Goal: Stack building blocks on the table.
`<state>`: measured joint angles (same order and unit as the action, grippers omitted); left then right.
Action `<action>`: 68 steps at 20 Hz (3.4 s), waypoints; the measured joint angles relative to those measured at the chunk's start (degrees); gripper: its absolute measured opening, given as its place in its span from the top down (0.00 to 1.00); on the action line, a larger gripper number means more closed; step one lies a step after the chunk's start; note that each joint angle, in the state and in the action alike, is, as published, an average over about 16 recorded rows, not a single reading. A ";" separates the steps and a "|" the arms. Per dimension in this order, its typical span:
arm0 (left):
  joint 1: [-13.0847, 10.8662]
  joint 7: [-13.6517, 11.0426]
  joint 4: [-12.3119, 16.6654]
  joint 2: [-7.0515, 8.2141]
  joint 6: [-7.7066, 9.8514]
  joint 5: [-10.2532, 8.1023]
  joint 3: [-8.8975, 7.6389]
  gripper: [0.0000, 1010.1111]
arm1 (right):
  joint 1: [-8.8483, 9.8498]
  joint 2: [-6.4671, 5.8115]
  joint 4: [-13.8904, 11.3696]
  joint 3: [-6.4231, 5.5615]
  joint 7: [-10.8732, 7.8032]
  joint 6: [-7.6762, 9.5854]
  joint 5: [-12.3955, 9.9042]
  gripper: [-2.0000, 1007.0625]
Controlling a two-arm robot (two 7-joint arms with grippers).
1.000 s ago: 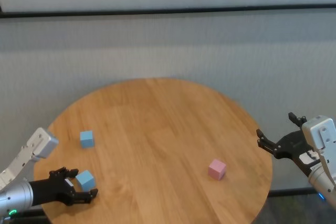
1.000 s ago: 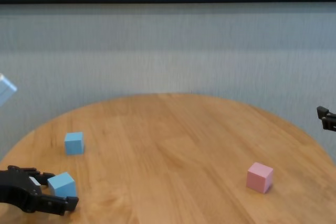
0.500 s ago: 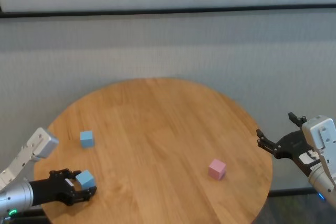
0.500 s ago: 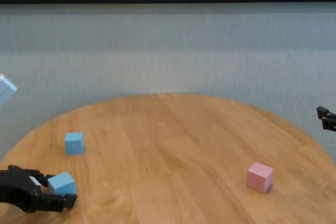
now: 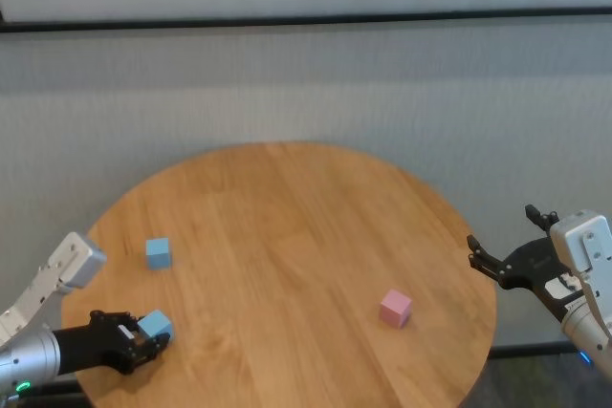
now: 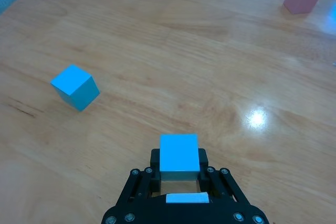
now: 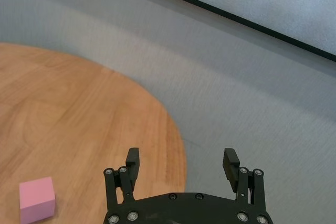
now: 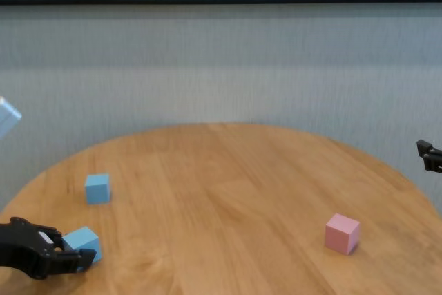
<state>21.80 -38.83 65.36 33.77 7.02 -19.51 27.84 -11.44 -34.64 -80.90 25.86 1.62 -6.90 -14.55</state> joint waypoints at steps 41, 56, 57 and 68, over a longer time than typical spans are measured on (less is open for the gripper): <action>11.44 -5.69 -2.66 -8.36 -0.11 5.24 13.40 0.61 | 0.00 0.00 0.00 0.00 0.00 0.00 0.00 0.01; 12.67 -6.27 -4.73 -9.35 -2.44 7.77 15.14 0.56 | 0.00 0.00 0.00 0.00 0.00 0.00 0.00 0.01; 12.64 -6.24 -4.71 -9.34 -2.38 7.69 15.08 0.55 | 0.00 0.00 0.00 0.00 0.00 0.00 0.00 0.01; 12.07 -8.15 -3.62 -8.63 -2.04 5.42 14.07 0.24 | 0.00 0.00 0.00 0.00 0.00 0.00 0.00 0.01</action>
<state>33.87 -46.98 61.74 25.14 4.98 -14.09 41.91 -11.44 -34.64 -80.90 25.86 1.62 -6.90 -14.55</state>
